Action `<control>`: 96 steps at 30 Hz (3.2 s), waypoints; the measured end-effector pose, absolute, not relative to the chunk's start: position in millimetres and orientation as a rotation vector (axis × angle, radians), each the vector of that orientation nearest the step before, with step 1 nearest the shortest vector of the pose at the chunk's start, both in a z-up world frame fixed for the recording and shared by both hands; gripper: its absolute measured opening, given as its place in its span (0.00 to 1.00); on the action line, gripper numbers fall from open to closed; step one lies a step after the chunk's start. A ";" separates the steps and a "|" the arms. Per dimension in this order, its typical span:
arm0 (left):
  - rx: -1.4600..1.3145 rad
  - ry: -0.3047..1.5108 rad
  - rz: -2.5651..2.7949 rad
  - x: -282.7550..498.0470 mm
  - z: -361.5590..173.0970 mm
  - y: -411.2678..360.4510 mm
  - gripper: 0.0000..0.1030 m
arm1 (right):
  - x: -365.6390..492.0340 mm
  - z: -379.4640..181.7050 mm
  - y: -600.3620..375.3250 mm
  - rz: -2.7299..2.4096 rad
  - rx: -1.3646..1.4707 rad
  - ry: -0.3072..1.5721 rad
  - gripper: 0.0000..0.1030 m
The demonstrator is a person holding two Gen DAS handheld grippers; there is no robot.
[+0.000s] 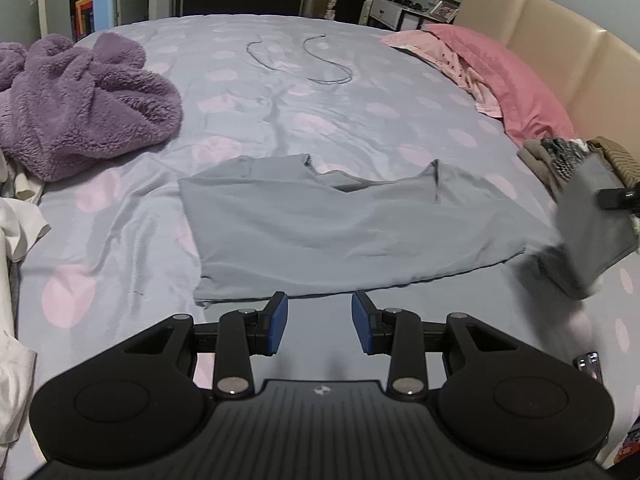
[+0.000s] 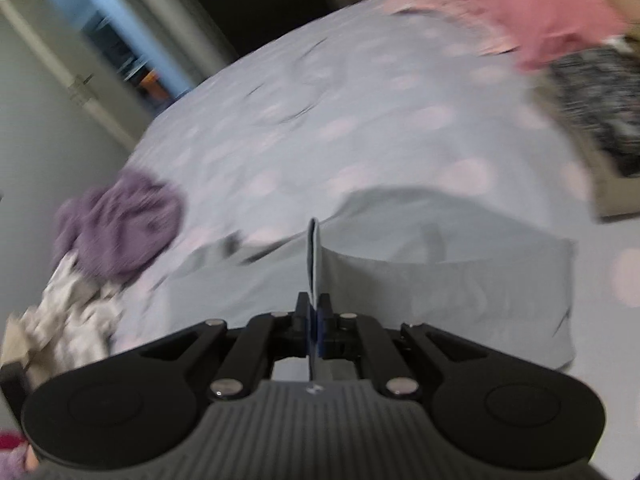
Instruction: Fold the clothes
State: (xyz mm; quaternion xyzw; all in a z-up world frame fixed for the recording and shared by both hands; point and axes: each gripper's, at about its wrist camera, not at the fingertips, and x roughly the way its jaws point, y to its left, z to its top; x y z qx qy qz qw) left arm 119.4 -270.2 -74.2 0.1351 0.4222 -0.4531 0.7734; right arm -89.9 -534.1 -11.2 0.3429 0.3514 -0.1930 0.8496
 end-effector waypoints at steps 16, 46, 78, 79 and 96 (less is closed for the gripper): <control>0.331 0.975 -1.081 103.8 -90.8 -294.5 0.34 | -44.0 -63.0 -506.4 -0.309 0.600 0.939 0.29; 0.217 0.980 -1.184 76.3 -109.6 -392.8 0.02 | -115.8 -97.0 -602.9 -0.646 0.466 1.029 0.34; 0.136 0.864 -0.930 224.0 -1.5 -327.1 0.02 | -107.1 -115.1 -610.2 -0.657 0.528 1.012 0.34; 0.139 0.885 -0.910 230.5 -13.4 -324.0 0.02 | -106.2 -116.8 -610.0 -0.650 0.533 1.007 0.34; 0.106 1.104 -0.815 255.6 -123.9 -276.7 0.29 | -57.3 -139.0 -576.3 -0.520 0.251 1.048 0.32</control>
